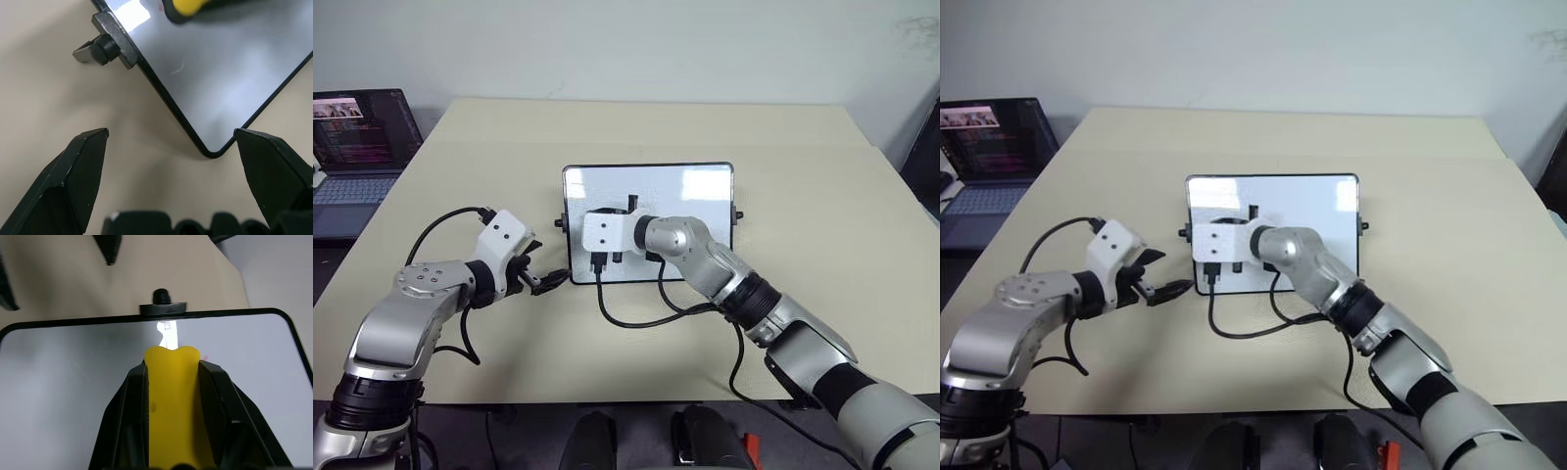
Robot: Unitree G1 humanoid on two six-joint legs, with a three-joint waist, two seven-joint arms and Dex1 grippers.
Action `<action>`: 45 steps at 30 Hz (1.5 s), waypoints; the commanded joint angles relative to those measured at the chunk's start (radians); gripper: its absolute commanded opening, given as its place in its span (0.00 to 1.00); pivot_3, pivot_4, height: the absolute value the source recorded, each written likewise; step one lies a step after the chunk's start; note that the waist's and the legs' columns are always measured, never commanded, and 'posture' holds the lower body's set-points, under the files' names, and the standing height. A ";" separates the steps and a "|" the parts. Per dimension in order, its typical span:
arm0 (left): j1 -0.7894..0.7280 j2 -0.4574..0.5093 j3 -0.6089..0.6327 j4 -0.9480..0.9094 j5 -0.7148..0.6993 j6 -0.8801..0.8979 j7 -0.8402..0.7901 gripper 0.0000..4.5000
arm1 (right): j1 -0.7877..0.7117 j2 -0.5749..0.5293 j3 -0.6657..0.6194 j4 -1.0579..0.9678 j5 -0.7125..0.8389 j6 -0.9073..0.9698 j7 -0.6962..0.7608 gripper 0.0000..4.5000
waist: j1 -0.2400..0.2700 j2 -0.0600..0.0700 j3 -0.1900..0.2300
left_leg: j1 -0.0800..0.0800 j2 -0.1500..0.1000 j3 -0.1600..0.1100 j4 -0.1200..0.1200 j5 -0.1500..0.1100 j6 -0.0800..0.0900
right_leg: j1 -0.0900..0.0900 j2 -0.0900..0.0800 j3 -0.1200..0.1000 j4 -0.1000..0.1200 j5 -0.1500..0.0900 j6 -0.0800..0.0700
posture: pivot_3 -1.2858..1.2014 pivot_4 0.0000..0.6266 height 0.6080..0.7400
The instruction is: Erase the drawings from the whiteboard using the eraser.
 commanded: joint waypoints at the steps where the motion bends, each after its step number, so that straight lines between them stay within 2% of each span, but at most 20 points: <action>1: -0.008 -0.003 0.018 -0.033 -0.008 -0.022 -0.004 1.00 | -0.024 0.025 -0.030 0.032 -0.035 -0.020 -0.053 0.24 | 0.000 0.000 0.000 | 0.000 0.000 0.000 0.000 0.000 0.000 | 0.000 0.000 0.000 0.000 0.000 0.000 | 0.52 0.24 1.00; 4: -0.008 -0.010 0.008 -0.027 -0.006 -0.030 -0.006 1.00 | -0.073 0.062 -0.075 0.087 -0.046 -0.046 -0.145 0.24 | -0.001 0.000 0.000 | 0.001 0.001 0.000 0.000 0.000 0.000 | 0.000 0.001 0.000 0.001 0.001 -0.002 | 0.52 0.24 1.00; 9: -0.007 -0.016 0.003 -0.028 -0.004 -0.034 -0.010 1.00 | -0.092 0.076 -0.094 0.144 -0.058 -0.075 -0.176 0.24 | 0.000 0.000 0.000 | 0.000 0.001 0.000 0.000 0.000 0.000 | 0.000 0.001 0.000 0.000 0.001 -0.002 | 0.52 0.24 1.00; 15: -0.008 -0.022 0.000 -0.026 -0.002 -0.039 -0.013 1.00 | -0.035 0.046 -0.040 0.146 -0.075 -0.048 -0.031 0.24 | -0.001 0.000 0.000 | 0.000 0.001 0.000 0.000 0.000 0.000 | 0.000 0.000 0.000 -0.001 0.001 -0.002 | 0.52 0.24 1.00; 19: -0.012 -0.026 -0.005 -0.022 0.001 -0.043 -0.015 1.00 | -0.021 0.036 -0.029 0.135 -0.090 -0.037 0.010 0.24 | 0.000 0.000 0.000 | 0.004 0.001 0.000 0.000 0.000 0.000 | 0.003 0.000 0.000 0.000 0.001 -0.002 | 0.52 0.24 1.00; 24: -0.013 -0.030 -0.009 -0.018 0.006 -0.047 -0.016 1.00 | -0.065 0.053 -0.079 0.166 -0.107 -0.062 -0.104 0.24 | 0.001 0.000 0.000 | 0.006 0.001 -0.001 0.000 0.000 0.000 | 0.005 0.001 0.000 0.001 0.002 -0.003 | 0.52 0.24 1.00; 28: -0.010 -0.035 -0.011 -0.021 0.008 -0.050 -0.017 1.00 | -0.081 0.043 -0.090 0.188 -0.107 -0.072 -0.121 0.24 | 0.002 0.000 0.000 | 0.006 0.001 -0.001 0.000 0.001 -0.001 | 0.005 0.001 0.000 0.001 0.002 -0.003 | 0.52 0.24 1.00; 38: -0.017 -0.039 -0.019 -0.012 0.009 -0.059 -0.020 1.00 | 0.009 -0.007 -0.018 0.138 -0.124 -0.023 0.075 0.24 | 0.001 -0.001 -0.001 | 0.006 0.001 0.000 0.000 0.001 0.000 | 0.005 0.001 0.000 0.001 0.002 -0.003 | 0.52 0.24 1.00; 41: -0.020 -0.038 -0.021 -0.009 0.010 -0.060 -0.021 1.00 | 0.002 -0.005 -0.032 0.136 -0.130 -0.029 0.047 0.24 | 0.002 -0.001 -0.001 | 0.008 0.001 -0.001 0.000 0.001 0.000 | 0.006 0.001 0.000 0.001 0.002 -0.003 | 0.52 0.24 1.00; 45: -0.021 -0.038 -0.023 -0.010 0.010 -0.059 -0.020 1.00 | -0.046 0.019 -0.081 0.166 -0.130 -0.059 -0.080 0.24 | 0.002 -0.001 -0.001 | 0.008 0.001 0.000 0.000 0.001 0.000 | 0.006 0.001 0.000 0.001 0.002 -0.003 | 0.52 0.24 1.00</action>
